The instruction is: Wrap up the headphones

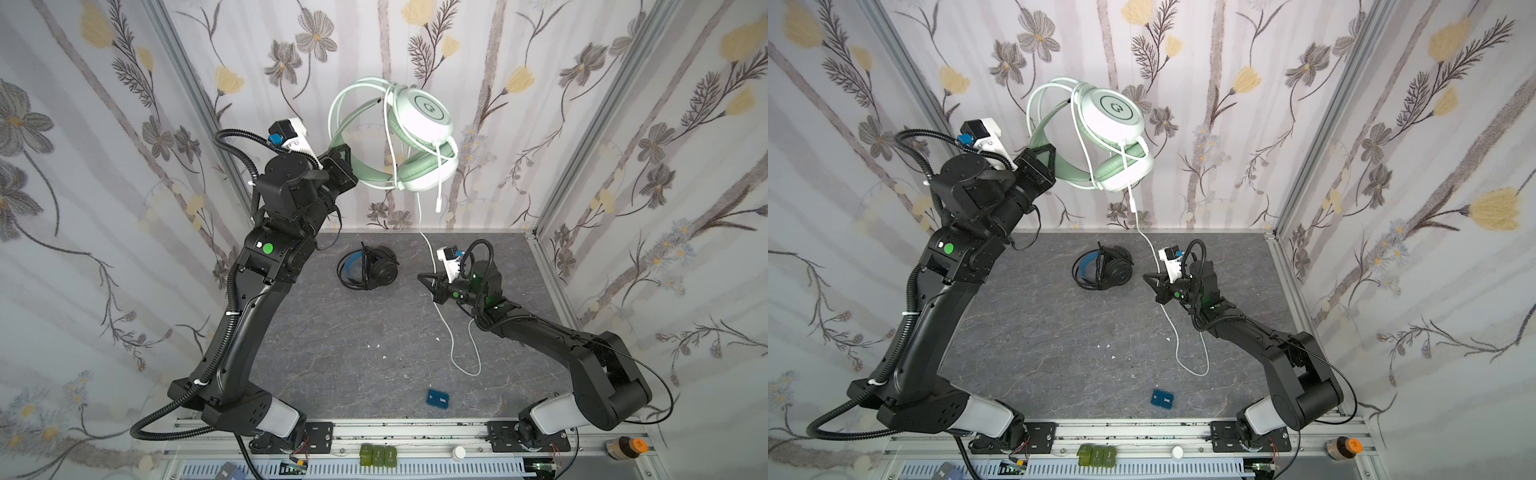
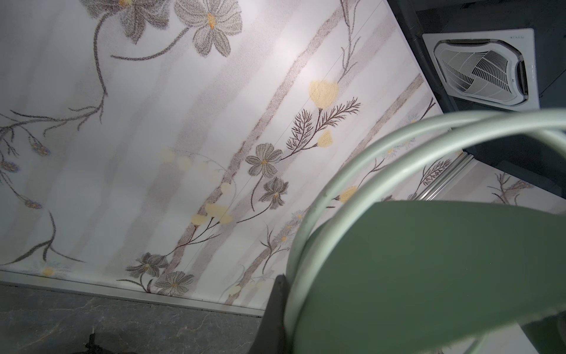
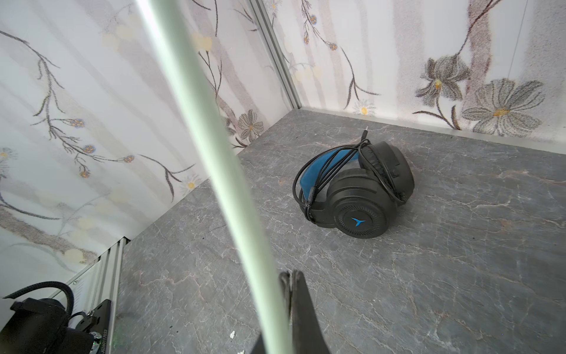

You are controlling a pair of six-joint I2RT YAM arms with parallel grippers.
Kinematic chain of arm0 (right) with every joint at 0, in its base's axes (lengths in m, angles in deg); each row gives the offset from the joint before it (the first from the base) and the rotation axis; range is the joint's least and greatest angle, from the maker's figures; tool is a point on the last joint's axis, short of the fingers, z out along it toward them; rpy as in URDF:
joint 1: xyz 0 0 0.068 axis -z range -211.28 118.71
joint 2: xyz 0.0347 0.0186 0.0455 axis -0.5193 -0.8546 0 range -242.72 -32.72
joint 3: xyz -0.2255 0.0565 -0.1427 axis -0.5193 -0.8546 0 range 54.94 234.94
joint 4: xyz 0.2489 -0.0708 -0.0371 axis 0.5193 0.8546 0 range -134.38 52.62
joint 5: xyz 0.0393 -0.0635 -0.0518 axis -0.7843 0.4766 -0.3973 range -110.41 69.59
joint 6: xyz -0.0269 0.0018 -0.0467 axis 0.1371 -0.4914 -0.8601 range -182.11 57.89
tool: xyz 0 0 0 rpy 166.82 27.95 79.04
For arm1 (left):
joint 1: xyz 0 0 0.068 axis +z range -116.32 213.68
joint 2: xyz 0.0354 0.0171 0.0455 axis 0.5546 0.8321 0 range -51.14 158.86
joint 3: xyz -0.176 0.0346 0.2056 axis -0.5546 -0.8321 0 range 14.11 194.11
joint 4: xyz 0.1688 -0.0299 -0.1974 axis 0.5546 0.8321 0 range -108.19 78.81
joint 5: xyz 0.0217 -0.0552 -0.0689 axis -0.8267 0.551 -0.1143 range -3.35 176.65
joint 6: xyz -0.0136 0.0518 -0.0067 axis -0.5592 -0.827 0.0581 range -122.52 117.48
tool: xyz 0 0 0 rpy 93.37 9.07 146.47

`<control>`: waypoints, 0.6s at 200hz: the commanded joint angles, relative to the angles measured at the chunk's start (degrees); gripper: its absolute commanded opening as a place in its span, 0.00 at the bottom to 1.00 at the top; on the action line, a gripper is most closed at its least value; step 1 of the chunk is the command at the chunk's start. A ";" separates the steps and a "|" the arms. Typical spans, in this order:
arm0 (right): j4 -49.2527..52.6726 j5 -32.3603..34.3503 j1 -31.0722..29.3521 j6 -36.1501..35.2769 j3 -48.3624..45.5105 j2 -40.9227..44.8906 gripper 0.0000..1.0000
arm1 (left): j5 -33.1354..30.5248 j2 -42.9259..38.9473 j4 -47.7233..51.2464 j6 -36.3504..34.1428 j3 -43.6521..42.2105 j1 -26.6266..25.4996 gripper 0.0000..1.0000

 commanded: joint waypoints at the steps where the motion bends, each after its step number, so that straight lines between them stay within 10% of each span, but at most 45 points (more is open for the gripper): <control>1: 1.50 3.89 -0.31 -2.86 0.67 1.14 0.00 | -3.33 0.10 -5.19 3.69 0.83 0.21 0.00; 120: 19.59 19.80 -7.89 -15.11 4.00 6.26 0.00 | -16.52 9.02 -0.45 11.18 7.22 0.47 0.00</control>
